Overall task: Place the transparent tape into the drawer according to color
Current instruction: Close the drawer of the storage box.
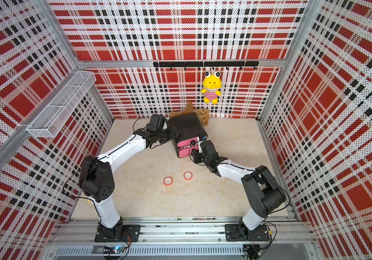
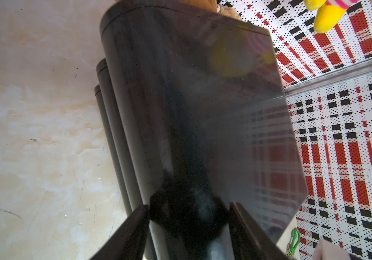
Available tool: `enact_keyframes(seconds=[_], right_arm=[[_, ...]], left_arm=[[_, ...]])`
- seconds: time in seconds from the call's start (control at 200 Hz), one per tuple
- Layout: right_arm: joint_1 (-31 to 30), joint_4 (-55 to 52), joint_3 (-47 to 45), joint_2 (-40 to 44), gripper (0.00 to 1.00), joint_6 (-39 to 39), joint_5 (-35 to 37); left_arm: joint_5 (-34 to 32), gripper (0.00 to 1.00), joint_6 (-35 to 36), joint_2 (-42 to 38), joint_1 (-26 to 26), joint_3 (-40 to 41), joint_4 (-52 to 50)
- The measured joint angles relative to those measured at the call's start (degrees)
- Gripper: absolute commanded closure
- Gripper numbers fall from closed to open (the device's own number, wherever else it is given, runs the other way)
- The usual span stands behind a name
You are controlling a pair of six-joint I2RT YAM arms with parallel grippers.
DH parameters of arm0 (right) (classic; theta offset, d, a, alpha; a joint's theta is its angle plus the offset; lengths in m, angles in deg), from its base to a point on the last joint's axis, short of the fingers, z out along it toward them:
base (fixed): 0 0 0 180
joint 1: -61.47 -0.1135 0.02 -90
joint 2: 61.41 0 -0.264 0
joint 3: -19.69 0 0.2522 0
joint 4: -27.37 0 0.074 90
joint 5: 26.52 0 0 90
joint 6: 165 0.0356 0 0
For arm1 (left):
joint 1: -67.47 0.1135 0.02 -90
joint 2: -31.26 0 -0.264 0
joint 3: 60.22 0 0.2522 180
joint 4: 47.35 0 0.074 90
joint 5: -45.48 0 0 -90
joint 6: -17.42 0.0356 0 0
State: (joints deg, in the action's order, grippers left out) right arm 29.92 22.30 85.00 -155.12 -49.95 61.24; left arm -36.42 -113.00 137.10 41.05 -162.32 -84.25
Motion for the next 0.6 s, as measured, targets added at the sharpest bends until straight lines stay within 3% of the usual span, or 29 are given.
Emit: enact_keyframes(seconds=[0.406,0.511,0.601], right_arm=[[-0.02,2.51,2.19,-2.99,0.68,-0.04,0.61],[-0.07,2.64,2.19,-3.04,0.63,-0.04,0.61],[-0.22,2.82,2.14,-3.02,0.52,-0.04,0.63]], left_arm=[[0.13,0.37,0.2,0.0,0.04,0.0,0.0],[0.15,0.37,0.22,0.0,0.04,0.0,0.0],[0.17,0.37,0.24,0.0,0.04,0.0,-0.02]])
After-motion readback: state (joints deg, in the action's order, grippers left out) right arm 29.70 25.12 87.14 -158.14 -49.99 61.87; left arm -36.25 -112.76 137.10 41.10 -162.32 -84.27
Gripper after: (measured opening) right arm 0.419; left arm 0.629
